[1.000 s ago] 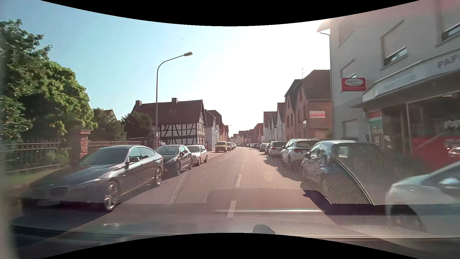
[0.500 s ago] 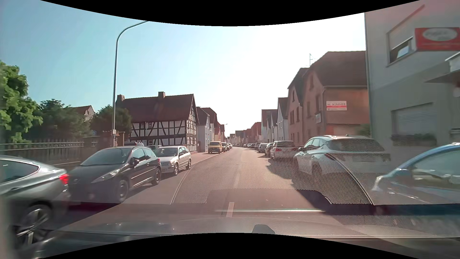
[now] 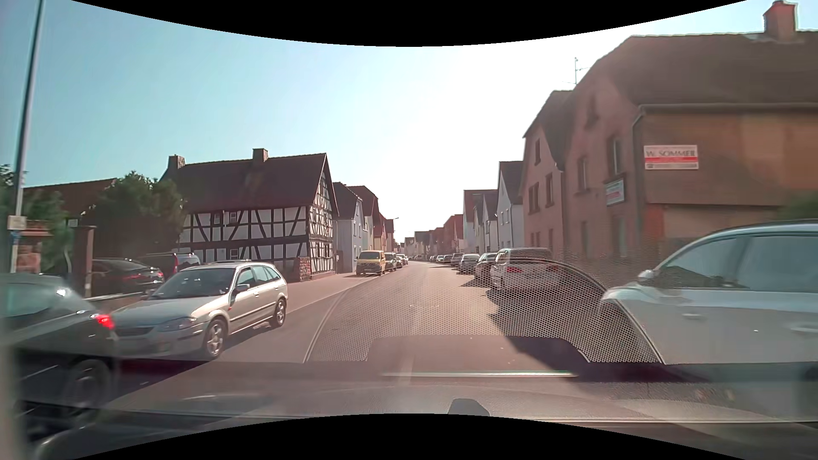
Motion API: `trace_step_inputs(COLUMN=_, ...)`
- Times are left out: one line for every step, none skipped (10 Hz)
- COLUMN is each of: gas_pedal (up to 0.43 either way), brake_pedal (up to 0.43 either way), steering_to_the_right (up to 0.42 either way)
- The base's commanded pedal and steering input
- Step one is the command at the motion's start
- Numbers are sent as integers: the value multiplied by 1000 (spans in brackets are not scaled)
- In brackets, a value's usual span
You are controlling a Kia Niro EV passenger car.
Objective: Follow the waypoints while adhering to traffic rules and regulations
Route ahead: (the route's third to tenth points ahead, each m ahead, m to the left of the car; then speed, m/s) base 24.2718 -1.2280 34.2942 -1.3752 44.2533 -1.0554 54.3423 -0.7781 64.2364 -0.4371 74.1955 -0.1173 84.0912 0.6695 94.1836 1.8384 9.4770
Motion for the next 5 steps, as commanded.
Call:
trace_step_inputs(gas_pedal=39, brake_pedal=0, steering_to_the_right=2)
trace_step_inputs(gas_pedal=39, brake_pedal=0, steering_to_the_right=0)
trace_step_inputs(gas_pedal=39, brake_pedal=0, steering_to_the_right=-2)
trace_step_inputs(gas_pedal=39, brake_pedal=0, steering_to_the_right=-1)
trace_step_inputs(gas_pedal=39, brake_pedal=0, steering_to_the_right=-1)
